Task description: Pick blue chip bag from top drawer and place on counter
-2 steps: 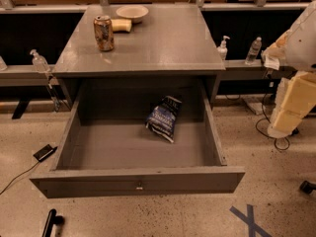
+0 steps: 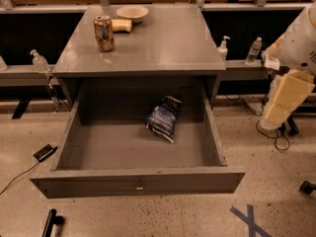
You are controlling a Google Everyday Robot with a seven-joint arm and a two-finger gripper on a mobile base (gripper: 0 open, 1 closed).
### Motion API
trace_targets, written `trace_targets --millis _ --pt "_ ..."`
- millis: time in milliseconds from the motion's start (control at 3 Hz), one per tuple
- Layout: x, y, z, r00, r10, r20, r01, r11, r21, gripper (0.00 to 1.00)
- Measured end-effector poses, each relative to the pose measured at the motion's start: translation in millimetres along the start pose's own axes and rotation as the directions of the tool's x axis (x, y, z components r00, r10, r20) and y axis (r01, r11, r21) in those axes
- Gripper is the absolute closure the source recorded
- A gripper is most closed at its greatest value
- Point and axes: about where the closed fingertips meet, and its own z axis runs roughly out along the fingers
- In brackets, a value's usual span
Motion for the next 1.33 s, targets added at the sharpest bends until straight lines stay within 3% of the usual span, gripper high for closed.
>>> trace_targets --millis 333,667,1000,1333 --pt "4.1 -40.0 31.6 0.996 0.042 0.085 -0.044 0.9988 0.021 0.0" --pt "-21.4 -132.3 109.3 0.971 0.037 0.237 -0.063 0.9928 0.102 0.0" --pt "-20.9 -127.2 104.0 0.972 0.034 0.231 -0.058 0.9935 0.098 0.0" --pt "-34.9 -117.9 153.4 0.978 0.071 0.195 -0.071 0.9974 -0.007 0.0"
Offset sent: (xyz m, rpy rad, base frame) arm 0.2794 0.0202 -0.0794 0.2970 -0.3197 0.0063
